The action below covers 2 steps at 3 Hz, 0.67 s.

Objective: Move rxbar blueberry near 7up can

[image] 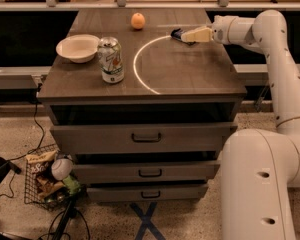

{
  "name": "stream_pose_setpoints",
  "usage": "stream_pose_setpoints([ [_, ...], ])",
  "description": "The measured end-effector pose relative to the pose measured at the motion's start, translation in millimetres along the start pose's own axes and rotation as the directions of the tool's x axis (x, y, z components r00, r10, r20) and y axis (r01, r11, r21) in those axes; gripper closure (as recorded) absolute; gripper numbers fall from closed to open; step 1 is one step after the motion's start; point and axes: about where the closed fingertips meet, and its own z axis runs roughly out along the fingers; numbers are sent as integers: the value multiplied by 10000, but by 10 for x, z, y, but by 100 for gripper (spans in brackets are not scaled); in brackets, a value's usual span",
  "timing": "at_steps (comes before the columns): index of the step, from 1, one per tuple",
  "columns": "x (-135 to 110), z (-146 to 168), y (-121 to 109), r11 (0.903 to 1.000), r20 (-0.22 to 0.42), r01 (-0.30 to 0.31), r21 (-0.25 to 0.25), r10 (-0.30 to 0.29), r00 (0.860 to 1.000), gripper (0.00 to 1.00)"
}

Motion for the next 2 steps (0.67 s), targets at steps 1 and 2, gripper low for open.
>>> stream_pose_setpoints([
  [1,14,67,53,9999,-84,67,-137,-68,9999,0],
  [2,51,135,116,9995,-254,14,-311,-21,9997,0],
])
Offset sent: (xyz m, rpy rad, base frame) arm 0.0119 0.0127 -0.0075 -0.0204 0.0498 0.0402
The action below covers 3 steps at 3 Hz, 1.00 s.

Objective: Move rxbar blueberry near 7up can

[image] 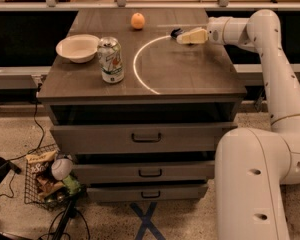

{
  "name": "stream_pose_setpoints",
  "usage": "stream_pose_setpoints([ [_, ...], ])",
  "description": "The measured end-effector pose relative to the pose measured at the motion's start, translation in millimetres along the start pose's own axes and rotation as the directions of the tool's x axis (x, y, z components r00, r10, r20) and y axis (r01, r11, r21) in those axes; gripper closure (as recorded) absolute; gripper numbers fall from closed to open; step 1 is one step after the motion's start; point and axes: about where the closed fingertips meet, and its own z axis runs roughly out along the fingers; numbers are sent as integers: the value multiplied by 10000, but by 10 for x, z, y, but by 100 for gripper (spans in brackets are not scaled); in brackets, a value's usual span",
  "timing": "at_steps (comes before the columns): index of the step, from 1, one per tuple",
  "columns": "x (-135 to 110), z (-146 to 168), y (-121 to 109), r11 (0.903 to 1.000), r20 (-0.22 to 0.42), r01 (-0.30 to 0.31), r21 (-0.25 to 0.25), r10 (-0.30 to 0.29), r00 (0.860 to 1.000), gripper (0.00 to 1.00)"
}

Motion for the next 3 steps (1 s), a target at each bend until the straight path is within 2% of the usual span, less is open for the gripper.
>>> stream_pose_setpoints([
  [3,208,143,141,9983,-1059,-465,-339,427,9935,0],
])
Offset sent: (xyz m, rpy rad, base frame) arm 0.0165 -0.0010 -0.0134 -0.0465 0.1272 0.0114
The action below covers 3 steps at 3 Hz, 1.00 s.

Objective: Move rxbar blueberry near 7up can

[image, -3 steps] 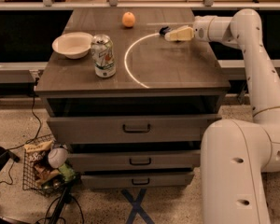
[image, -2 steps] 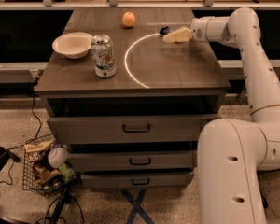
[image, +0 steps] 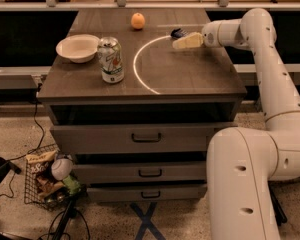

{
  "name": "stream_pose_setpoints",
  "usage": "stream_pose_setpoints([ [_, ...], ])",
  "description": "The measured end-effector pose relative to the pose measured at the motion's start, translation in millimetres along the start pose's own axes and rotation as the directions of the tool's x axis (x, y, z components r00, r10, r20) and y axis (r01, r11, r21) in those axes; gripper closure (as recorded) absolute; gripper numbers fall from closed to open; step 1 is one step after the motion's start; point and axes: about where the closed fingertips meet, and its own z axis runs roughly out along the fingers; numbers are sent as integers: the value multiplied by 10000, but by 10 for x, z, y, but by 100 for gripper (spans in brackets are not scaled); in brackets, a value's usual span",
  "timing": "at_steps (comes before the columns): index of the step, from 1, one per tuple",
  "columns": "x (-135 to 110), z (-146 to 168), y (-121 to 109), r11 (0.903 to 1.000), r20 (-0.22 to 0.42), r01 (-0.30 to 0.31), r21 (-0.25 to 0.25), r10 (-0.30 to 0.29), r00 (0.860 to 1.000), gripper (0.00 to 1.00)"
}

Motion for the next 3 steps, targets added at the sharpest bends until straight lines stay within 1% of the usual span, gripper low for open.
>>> stream_pose_setpoints([
  [1,72,56,22,9997,-145,-240,-105,238,9996,0],
  [2,174,107,19,9987,-312,-491,-137,486,9983,15],
  [3,177,129,31,9986,-325,-499,-166,494,9983,38],
])
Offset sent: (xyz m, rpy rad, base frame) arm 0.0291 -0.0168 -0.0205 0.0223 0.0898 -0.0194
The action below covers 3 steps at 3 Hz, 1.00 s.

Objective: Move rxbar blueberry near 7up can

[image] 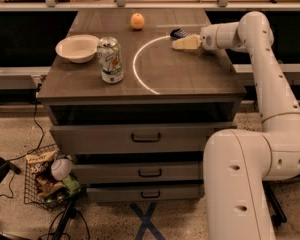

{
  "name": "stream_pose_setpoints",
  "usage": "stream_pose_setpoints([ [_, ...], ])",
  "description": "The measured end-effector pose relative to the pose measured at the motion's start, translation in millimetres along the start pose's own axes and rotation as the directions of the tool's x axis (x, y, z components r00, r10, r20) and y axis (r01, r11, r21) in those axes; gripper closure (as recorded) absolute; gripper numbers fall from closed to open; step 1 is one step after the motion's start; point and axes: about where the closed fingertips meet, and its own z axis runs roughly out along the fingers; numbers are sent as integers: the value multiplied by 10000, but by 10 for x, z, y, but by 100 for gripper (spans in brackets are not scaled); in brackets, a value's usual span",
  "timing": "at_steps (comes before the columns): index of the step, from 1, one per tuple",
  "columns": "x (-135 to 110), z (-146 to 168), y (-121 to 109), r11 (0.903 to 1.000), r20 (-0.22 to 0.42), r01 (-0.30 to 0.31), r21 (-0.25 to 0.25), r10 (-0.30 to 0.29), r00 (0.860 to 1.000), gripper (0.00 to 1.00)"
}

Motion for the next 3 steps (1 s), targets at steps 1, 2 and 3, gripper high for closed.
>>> stream_pose_setpoints([
  [1,-33,-15,3,10000,0,0,0,0,10000,62],
  [2,-86,-44,23,10000,2,3,3,-3,10000,93],
  [3,-105,-52,32,10000,1,2,0,-2,10000,100],
])
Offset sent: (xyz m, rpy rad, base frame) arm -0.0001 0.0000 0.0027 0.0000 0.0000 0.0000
